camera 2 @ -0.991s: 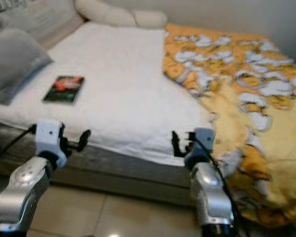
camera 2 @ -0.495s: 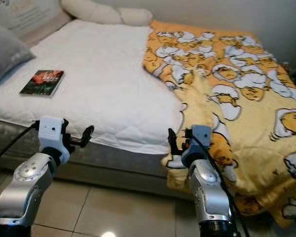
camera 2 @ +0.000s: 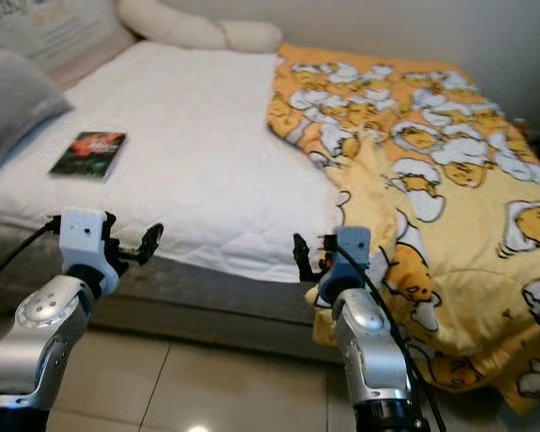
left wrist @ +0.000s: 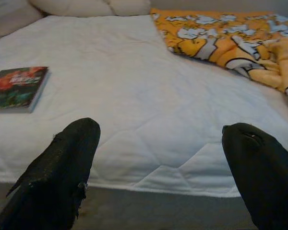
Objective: Clean up the room
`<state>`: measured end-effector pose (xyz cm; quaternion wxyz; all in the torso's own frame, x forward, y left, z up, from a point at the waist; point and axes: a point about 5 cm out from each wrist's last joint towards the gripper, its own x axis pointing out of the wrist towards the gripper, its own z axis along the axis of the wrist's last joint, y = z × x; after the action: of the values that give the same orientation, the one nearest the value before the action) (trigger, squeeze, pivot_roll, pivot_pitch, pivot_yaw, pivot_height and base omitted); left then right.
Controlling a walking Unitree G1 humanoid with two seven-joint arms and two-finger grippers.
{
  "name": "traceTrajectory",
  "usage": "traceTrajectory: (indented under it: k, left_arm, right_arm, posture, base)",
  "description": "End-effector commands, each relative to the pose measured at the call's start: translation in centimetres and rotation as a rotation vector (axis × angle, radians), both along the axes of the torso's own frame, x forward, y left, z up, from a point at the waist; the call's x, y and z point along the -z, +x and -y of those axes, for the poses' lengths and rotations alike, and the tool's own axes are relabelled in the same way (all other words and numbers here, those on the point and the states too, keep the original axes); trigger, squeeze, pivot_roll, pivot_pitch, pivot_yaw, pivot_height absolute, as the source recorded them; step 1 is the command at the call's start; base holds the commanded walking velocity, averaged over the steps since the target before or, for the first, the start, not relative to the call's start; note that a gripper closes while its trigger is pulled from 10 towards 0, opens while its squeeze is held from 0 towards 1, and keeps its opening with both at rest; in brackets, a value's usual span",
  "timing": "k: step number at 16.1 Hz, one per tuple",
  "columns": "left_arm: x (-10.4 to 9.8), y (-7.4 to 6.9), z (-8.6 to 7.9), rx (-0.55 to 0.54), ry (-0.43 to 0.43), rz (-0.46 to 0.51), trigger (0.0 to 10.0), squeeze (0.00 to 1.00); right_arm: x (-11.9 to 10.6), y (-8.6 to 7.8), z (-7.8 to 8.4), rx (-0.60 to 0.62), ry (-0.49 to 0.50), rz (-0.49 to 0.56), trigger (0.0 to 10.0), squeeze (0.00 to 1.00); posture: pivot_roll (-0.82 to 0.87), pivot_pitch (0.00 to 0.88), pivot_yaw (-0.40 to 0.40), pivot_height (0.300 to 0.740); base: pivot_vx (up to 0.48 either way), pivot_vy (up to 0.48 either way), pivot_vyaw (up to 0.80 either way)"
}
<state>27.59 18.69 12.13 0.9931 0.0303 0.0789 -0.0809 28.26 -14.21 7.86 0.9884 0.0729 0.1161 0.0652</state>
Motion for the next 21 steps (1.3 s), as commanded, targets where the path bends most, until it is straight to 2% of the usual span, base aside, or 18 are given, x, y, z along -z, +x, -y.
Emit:
traceTrajectory:
  k: [1,4,15,18,21]
  left_arm:
    - [-0.12,0.28,0.35,0.019,0.000,0.005,10.0,0.10]
    - [-0.13,0.34,0.41,0.027,0.001,0.009,10.0,0.10]
    - [0.19,0.31,0.22,0.025,0.004,0.000,10.0,0.11]
    - [0.22,0.31,0.25,0.026,0.004,0.001,10.0,0.10]
    - [0.21,0.32,0.22,0.028,0.004,0.001,10.0,0.10]
  right_arm:
    - [-0.04,0.15,0.26,0.000,-0.020,-0.003,10.0,0.00]
    - [0.08,0.28,0.24,-0.008,-0.030,-0.012,10.0,0.00]
    - [0.28,0.29,0.06,-0.011,-0.070,-0.009,10.0,0.00]
    - [0.75,0.24,0.15,0.000,-0.064,-0.059,10.0,0.00]
    - [0.55,0.31,0.17,0.004,-0.084,-0.034,10.0,0.00]
  posture:
    - [0.09,0.000,-0.032,0.740]
    - [0.09,0.000,-0.035,0.740]
    - [0.09,0.000,-0.034,0.740]
    - [0.09,0.000,-0.034,0.740]
    - [0.09,0.000,-0.034,0.740]
  base:
    - [0.285,0.000,0.00]
    - [0.289,0.000,-0.80]
    - [0.290,0.000,0.00]
    - [0.287,0.000,-0.72]
    - [0.289,0.000,-0.27]
